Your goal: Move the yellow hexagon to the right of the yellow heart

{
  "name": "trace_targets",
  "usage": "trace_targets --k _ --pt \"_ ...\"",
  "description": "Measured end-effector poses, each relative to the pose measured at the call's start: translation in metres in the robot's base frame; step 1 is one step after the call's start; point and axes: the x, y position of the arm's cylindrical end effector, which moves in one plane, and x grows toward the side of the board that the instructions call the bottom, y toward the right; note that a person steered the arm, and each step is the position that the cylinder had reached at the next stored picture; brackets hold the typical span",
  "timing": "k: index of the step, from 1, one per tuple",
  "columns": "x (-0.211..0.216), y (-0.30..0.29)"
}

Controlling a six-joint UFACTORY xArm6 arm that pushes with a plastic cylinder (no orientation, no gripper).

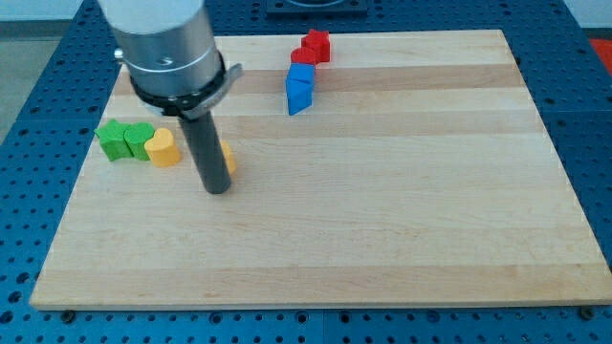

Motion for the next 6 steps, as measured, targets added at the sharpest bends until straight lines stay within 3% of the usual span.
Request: trace_targets --k 4,5,6 --pt "-0.036 -0.005" --pt "-0.043 0.045" --pt "-0.060 0.053"
